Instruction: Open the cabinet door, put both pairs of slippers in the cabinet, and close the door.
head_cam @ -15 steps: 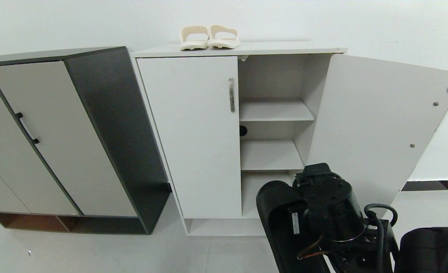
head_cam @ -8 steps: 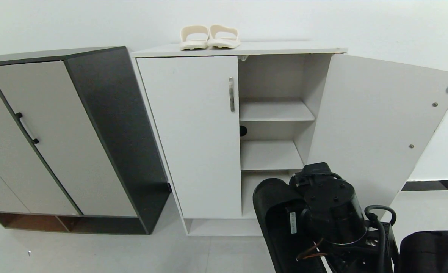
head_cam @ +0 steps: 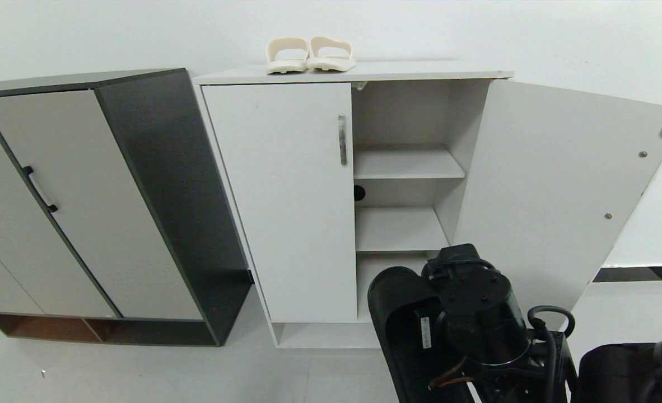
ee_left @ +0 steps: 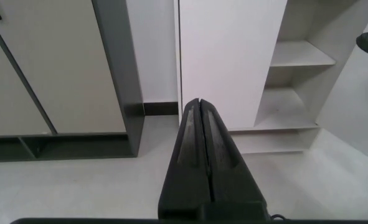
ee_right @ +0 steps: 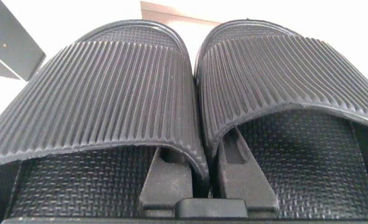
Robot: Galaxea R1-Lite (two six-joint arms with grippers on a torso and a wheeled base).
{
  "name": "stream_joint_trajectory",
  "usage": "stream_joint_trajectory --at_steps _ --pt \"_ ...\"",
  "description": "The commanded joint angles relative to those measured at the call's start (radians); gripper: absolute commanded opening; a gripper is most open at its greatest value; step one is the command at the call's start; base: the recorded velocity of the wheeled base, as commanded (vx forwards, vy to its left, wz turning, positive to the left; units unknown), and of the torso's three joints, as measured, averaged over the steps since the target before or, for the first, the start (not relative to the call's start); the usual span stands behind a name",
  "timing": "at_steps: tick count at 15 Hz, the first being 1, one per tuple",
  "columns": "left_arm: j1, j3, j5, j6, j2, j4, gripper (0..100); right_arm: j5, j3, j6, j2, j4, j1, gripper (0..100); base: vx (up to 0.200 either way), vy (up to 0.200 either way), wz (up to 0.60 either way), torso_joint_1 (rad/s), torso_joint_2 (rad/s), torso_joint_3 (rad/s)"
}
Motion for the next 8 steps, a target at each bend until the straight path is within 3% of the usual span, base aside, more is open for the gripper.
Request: stream_joint_trajectory --at_steps 1,4,8 --pt "0.000 0.000 0.000 0.000 0.002 0.000 0 -0.007 -0.019 0.003 0.036 -0.003 0.012 0 0.000 -0.200 0.00 0.007 0.00 0.002" --pt "0.001 0.000 0.000 0.000 0.002 0.000 0 -0.010 -0.047 0.032 0.093 -0.012 0.026 0 0.000 -0.200 0.00 0.005 0.00 0.001" --pt "0.001 0.000 0.002 0.000 0.002 0.000 0 -0.013 -0.122 0.092 0.200 -0.009 0.012 0 0.000 0.000 0.00 0.000 0.00 0.000"
